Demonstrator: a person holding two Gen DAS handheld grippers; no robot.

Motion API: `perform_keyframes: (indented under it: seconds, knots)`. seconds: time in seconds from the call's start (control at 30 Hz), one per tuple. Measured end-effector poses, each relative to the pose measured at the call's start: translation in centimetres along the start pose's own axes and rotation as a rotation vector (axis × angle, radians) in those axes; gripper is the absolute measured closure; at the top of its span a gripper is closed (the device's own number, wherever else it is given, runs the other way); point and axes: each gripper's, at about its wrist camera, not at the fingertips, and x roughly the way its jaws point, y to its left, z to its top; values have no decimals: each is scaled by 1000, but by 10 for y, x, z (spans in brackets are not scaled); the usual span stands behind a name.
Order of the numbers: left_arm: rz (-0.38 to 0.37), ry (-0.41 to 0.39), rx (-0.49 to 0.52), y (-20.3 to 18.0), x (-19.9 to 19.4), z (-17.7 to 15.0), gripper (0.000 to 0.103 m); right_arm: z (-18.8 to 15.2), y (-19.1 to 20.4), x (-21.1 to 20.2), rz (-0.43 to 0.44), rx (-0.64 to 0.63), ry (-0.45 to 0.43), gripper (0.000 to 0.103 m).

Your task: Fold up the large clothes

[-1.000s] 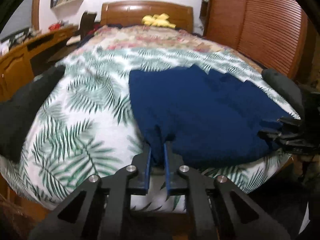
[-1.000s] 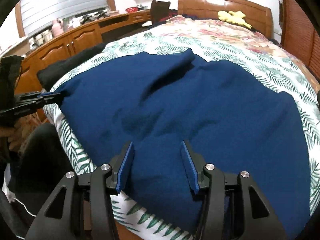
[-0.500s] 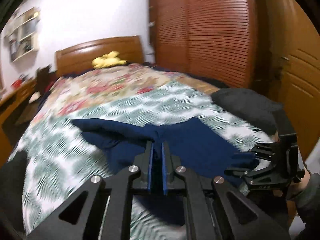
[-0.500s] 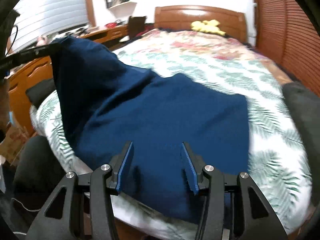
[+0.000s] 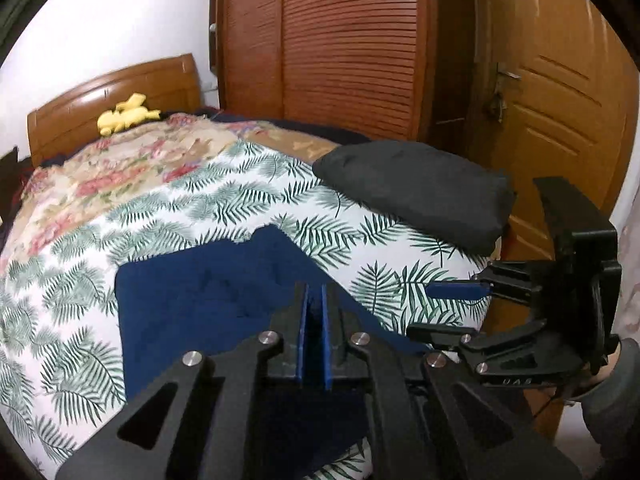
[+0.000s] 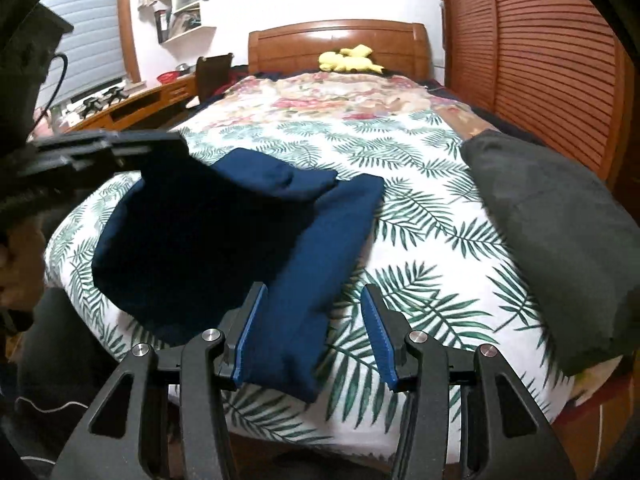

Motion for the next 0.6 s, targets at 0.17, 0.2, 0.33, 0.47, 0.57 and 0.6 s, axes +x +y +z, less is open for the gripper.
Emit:
perform_keyframes:
  seconds: [0.17, 0.2, 0.33, 0.47, 0.57, 0.6]
  knots:
    - [6, -23, 13, 0, -19, 1, 91, 4, 3, 2, 4, -3, 1, 54]
    - [10, -32, 12, 1, -24, 1, 88, 6, 6, 1, 6, -7, -2, 54]
    - [36, -70, -14, 18, -49, -3, 75, 17, 17, -5, 18, -31, -29, 54]
    - [73, -85, -33, 37, -68, -19, 68, 34, 31, -9, 46, -46, -55, 54]
    - [93, -79, -63, 54, -77, -37, 67, 43, 45, -1, 71, -65, -49, 54]
    - [100, -75, -75, 61, -79, -44, 67, 44, 49, 2, 75, -69, -46, 54]
